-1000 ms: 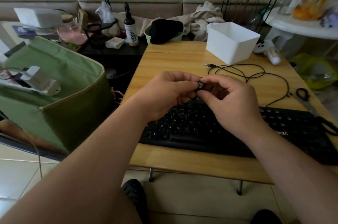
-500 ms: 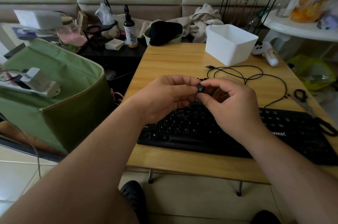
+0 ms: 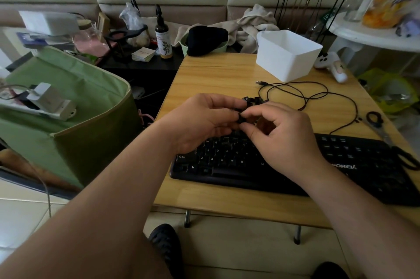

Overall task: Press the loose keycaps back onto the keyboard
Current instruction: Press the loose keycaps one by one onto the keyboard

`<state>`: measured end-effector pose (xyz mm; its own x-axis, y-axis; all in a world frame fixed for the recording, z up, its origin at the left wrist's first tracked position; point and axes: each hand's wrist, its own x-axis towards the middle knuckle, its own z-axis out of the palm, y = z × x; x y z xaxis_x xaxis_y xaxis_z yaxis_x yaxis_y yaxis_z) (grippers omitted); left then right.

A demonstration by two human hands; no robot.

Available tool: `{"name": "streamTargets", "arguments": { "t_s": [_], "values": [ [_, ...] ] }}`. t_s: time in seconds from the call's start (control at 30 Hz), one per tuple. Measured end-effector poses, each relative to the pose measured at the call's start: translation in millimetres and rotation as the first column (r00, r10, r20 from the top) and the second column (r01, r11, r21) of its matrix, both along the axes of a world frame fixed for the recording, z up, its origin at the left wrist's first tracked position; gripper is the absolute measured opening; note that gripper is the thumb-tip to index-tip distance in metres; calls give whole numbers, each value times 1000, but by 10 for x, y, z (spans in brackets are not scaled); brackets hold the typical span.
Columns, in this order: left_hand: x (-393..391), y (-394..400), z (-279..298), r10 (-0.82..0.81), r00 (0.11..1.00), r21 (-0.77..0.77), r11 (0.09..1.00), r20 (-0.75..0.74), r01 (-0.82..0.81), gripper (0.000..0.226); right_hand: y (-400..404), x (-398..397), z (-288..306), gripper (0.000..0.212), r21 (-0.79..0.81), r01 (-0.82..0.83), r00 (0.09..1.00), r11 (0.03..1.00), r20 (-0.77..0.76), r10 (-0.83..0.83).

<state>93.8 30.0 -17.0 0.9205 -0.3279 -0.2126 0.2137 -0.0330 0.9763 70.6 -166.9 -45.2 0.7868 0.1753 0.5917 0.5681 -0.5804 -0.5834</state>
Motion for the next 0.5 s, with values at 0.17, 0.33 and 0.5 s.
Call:
{"name": "streamTargets", "arguments": {
  "t_s": [0.17, 0.33, 0.5],
  "values": [
    [-11, 108, 36, 6, 1000, 58, 998, 5, -6, 32, 110, 3, 34, 14, -17, 24, 1000, 1000, -10, -24],
    [-41, 252, 96, 39, 999, 20, 999, 11, -40, 34, 324, 36, 131, 15, -109, -2, 1000, 994, 15, 3],
    [-66, 427, 102, 96, 990, 164, 980, 104, -112, 40, 501, 84, 373, 16, -362, -61, 994, 930, -106, 24]
  ]
}}
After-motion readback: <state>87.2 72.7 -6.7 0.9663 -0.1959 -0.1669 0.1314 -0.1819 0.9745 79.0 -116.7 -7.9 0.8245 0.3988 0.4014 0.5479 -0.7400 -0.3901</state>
